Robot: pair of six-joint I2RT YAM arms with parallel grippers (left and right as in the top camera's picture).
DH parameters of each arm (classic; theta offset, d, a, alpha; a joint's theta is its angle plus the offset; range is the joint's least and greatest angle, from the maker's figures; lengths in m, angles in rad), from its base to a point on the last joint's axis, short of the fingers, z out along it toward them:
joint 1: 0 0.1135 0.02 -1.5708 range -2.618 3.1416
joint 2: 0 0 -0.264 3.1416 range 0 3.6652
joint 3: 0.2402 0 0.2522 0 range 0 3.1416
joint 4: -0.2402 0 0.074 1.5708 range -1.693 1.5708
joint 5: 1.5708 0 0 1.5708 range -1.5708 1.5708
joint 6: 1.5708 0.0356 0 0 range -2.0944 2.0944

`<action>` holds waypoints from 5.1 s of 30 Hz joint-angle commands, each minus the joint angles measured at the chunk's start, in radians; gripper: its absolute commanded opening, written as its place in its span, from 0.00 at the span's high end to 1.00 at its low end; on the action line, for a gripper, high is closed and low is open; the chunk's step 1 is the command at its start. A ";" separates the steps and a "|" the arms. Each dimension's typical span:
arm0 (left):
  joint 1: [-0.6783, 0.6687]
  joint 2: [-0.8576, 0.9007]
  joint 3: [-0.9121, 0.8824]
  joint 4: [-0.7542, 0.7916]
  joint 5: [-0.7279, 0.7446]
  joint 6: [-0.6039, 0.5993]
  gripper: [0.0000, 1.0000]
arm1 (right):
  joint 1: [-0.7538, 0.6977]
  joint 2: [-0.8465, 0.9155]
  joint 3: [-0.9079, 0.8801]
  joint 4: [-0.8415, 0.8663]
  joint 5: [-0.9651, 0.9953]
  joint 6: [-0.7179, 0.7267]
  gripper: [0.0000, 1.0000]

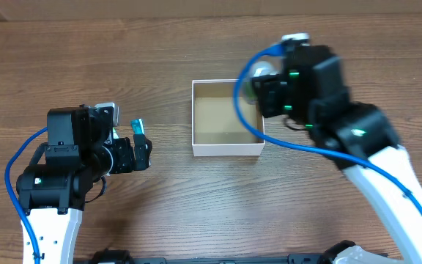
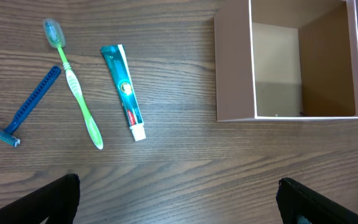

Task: Pack container
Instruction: 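Carry the bottle into the white box and release it upright, then move the right gripper to the green Dettol soap box and grasp it, then place the Dettol box into the white box beside the bottle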

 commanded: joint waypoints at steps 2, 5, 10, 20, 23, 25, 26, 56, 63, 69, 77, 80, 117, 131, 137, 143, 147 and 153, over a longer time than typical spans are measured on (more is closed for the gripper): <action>-0.002 0.002 0.026 0.003 0.001 0.005 0.00 | 0.072 0.145 0.034 0.080 0.114 0.065 0.96; -0.002 0.002 0.026 0.003 0.001 0.005 0.00 | 0.076 0.250 0.034 0.123 0.111 0.115 0.96; -0.002 0.002 0.026 0.003 0.001 0.005 0.00 | 0.076 0.376 0.034 0.176 0.104 0.159 0.96; -0.002 0.004 0.026 0.003 0.001 0.005 0.00 | 0.076 0.484 0.034 0.280 0.103 0.251 0.96; -0.002 0.004 0.026 0.003 0.001 0.005 0.00 | 0.076 0.484 0.034 0.276 0.093 0.251 0.96; -0.002 0.004 0.026 0.003 0.002 0.005 0.00 | 0.076 0.484 0.034 0.267 0.074 0.243 0.77; -0.002 0.004 0.026 0.001 0.001 0.005 0.00 | 0.077 0.484 0.034 0.264 0.072 0.243 0.64; -0.002 0.004 0.026 -0.019 -0.040 0.005 0.00 | -0.573 -0.138 0.029 -0.365 0.198 0.407 0.00; -0.002 0.004 0.026 -0.019 -0.040 0.004 0.00 | -0.896 0.039 -0.269 -0.284 0.003 0.317 0.00; -0.002 0.004 0.026 -0.019 -0.040 0.004 0.00 | -0.934 0.266 -0.400 -0.116 -0.076 0.283 0.00; -0.002 0.004 0.026 -0.019 -0.040 0.004 0.00 | -0.939 0.433 -0.401 -0.066 -0.076 0.256 0.00; -0.002 0.004 0.026 -0.020 -0.040 0.004 0.00 | -0.939 0.437 -0.402 -0.069 -0.075 0.230 0.00; -0.002 0.004 0.026 -0.024 -0.040 0.005 0.00 | -0.939 0.468 -0.401 -0.061 -0.161 0.071 0.70; -0.002 0.004 0.026 -0.024 -0.040 0.004 0.00 | -0.676 0.248 -0.010 -0.291 -0.163 -0.023 0.96; -0.002 0.004 0.026 -0.024 -0.040 0.004 0.00 | -0.285 0.128 0.116 -0.195 -0.160 -0.045 0.96; -0.002 0.004 0.026 -0.024 -0.040 0.004 0.00 | -0.105 0.270 0.110 -0.103 -0.090 0.015 0.96; -0.002 0.004 0.026 -0.023 -0.040 0.004 0.00 | -0.100 0.422 0.110 -0.096 -0.139 0.026 0.96; -0.002 0.004 0.026 -0.024 -0.040 0.004 0.00 | -0.100 0.484 0.111 -0.078 -0.158 0.014 0.43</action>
